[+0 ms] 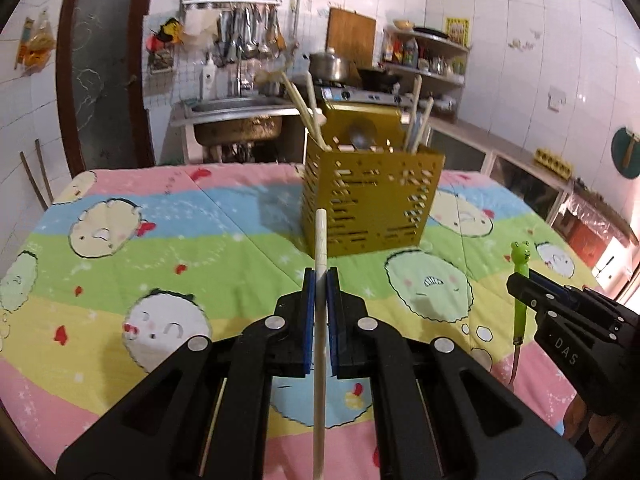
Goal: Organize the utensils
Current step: 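Lift the frog fork and chopstick upright and carry them to the holder, then lower both into the holder, open both tools and withdraw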
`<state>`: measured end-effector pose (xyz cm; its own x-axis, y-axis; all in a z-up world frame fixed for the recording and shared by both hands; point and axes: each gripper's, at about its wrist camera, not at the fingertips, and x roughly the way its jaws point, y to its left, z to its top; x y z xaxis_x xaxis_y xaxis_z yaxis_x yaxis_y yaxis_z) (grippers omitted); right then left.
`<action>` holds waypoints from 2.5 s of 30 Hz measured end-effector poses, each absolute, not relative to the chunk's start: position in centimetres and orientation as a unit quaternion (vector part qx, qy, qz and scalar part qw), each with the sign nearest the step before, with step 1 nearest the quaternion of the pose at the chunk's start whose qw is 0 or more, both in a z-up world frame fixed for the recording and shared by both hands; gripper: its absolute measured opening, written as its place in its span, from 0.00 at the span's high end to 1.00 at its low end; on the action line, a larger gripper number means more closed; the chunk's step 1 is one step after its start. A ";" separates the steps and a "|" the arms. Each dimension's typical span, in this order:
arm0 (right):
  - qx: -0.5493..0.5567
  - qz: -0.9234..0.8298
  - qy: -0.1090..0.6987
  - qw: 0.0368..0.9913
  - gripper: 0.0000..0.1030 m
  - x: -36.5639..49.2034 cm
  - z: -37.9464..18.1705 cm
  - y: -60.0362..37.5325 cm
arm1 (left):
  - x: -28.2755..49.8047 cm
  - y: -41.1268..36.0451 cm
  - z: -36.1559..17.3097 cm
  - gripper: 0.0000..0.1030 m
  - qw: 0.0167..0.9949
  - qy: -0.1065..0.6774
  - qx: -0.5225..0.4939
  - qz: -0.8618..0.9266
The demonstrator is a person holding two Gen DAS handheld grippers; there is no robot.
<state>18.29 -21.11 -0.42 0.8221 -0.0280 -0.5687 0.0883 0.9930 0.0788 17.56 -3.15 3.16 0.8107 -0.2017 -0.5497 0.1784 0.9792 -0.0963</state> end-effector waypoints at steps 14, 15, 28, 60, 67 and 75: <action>0.058 -0.027 0.211 0.975 0.85 16.5 1.9 -20.7 | 15.3 -0.3 6.1 0.96 0.973 0.204 -0.039 -0.097; 0.059 -0.028 0.206 0.976 0.85 16.4 2.2 -20.7 | 15.4 -0.4 6.4 0.96 0.974 0.199 -0.038 -0.098; 0.055 -0.031 0.139 0.988 0.85 19.4 7.9 -21.3 | 19.2 -2.1 12.3 0.96 0.985 0.134 -0.035 -0.107; 0.050 0.015 0.145 0.988 0.85 36.6 8.4 -22.0 | 37.4 -6.4 11.5 0.95 0.981 0.144 -0.044 -0.124; 0.059 0.005 0.147 0.987 0.31 33.5 8.2 -23.5 | 33.5 -3.5 12.5 0.15 0.987 0.134 -0.027 -0.089; 0.051 -0.024 0.136 0.989 0.14 25.7 6.7 -24.4 | 26.2 0.6 12.6 0.05 0.987 0.148 -0.021 -0.067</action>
